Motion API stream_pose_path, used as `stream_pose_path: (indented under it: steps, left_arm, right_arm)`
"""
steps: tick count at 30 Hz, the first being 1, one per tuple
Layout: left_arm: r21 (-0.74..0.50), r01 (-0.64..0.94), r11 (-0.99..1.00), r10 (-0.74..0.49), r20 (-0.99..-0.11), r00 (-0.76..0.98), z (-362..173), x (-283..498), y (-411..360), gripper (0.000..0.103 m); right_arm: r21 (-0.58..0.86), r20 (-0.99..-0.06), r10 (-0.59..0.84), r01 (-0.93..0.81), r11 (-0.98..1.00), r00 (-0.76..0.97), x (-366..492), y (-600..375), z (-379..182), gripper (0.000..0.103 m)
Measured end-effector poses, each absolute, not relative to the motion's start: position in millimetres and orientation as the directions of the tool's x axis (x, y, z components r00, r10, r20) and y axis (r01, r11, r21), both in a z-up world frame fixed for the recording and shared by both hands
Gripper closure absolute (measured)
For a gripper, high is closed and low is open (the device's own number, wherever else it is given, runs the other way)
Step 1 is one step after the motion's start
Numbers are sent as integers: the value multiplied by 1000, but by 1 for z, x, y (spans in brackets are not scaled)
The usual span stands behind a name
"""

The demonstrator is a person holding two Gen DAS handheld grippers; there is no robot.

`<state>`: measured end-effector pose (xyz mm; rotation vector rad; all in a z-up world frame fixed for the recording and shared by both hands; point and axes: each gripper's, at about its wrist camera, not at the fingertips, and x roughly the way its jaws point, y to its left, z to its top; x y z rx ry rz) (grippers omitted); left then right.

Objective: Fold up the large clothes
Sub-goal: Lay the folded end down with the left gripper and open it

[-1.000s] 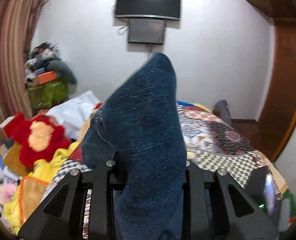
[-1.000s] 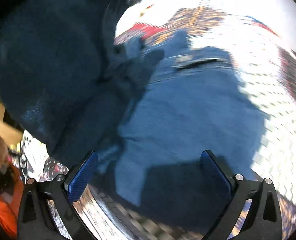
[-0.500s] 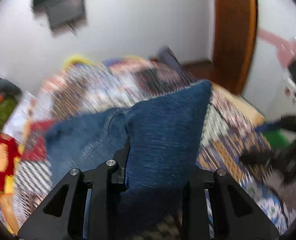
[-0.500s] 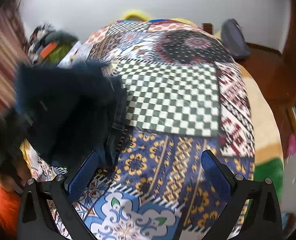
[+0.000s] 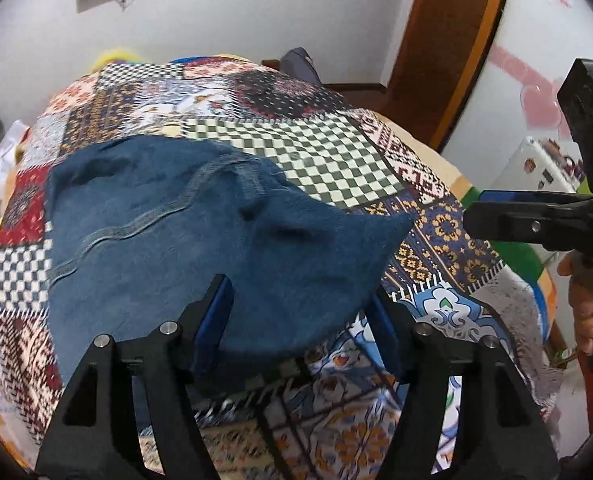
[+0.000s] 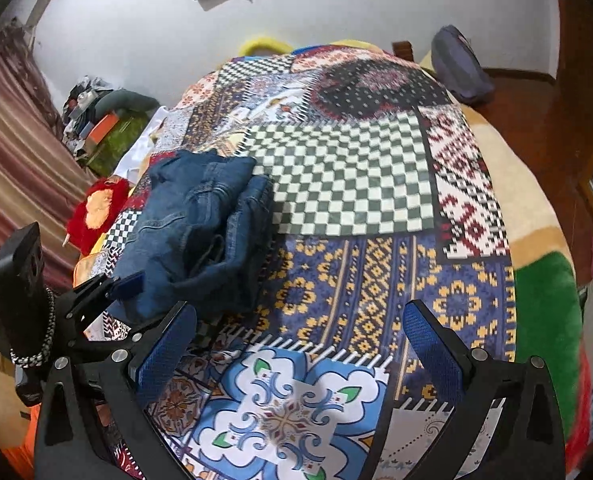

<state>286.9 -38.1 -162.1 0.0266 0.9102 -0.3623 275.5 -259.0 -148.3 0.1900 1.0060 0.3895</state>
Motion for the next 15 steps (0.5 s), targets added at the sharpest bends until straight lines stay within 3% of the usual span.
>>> stream_pose_path:
  steps: [3,7,11,15]
  left_arm:
    - [-175,275,946,-309,-750,585,-148,278,-12,31]
    - [-149,192,970,-239,-714,657,-126,269,27,26]
    - [-123,93,988,-153,-685,713,-115,265,66,9]
    - [-101,-7,995,-67,-707,704,-124,270,98,8]
  right_arm:
    - [322,-769,415,-268,908,485,276,-248,-137,0]
    - [312,-753,442,-328,892,486,281,-219,-125,0]
    - [303,-745,471,-390,870,472,287,-186,-119,0]
    - [264,-761,468,-444,856,449,293,-148,-123,0]
